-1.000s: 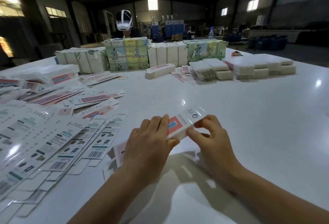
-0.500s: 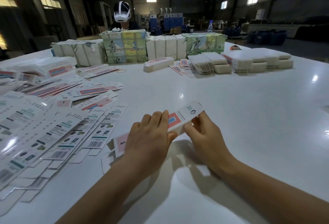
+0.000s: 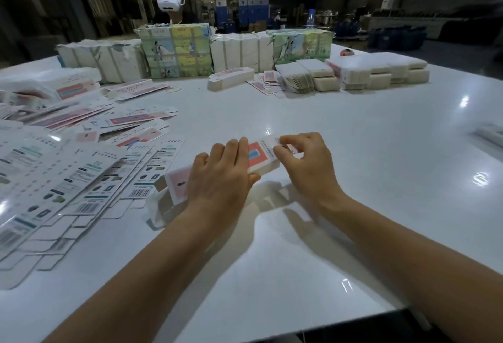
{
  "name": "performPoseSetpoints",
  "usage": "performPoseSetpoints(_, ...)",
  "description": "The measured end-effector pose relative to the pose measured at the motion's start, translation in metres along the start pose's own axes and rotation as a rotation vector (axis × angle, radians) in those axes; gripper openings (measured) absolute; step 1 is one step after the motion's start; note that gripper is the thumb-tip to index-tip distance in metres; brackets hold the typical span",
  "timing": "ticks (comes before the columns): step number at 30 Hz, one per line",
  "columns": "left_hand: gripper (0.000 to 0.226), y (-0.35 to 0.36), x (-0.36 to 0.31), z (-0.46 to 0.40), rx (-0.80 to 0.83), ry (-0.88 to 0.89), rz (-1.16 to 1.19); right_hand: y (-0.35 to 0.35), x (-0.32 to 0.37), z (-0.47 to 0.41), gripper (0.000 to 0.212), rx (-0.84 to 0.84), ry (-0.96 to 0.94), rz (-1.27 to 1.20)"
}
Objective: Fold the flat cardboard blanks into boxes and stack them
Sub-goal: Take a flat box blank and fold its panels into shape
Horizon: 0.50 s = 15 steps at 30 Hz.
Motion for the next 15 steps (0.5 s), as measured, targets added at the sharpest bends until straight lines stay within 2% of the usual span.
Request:
performPoseSetpoints(4,0.067,-0.0029,-0.0029,0.0033,-0.005,-0.008,-0.013,0.0004,0.0018,0.0004,0.024,0.033,0.071,-0.161)
performPoseSetpoints(6,0.067,-0.0024,-0.0041,0.0037,-0.004,-0.014,-0.006,-0.0001,-0.0006,0.0002,0.017,0.004,0.122,-0.266)
performPoseSetpoints(8,0.067,-0.0021,-0.0057,0.0040,-0.008,-0.011,0.007,-0.0014,-0.0030,-0.0003,0.022,-0.043,0.149,-0.334)
performPoseSetpoints(11,0.067,-0.0006,-0.0084,0.0034,-0.030,-0.014,-0.001,-0.0035,-0.0034,0.0011,0.028,-0.089,0.099,-0.304)
performPoseSetpoints(14,0.065,0.0000,-0.0083,0.0029,-0.037,-0.033,-0.010,-0.0013,-0.0041,0.0022,0.012,-0.065,0.089,-0.292)
performPoseSetpoints(15,0.064,0.0005,-0.0079,0.0034,-0.036,-0.036,-0.019,0.0003,-0.0049,0.0028,0.013,-0.040,0.120,-0.314)
Point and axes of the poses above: each hand's wrist, its own z-axis away from the middle knuckle, its own y-axis out of the palm, x = y × z, the point moved 3 cm from there along -z, towards the middle knuckle, and after that the axes turned 11 degrees about -y, right-handed, at the moved point
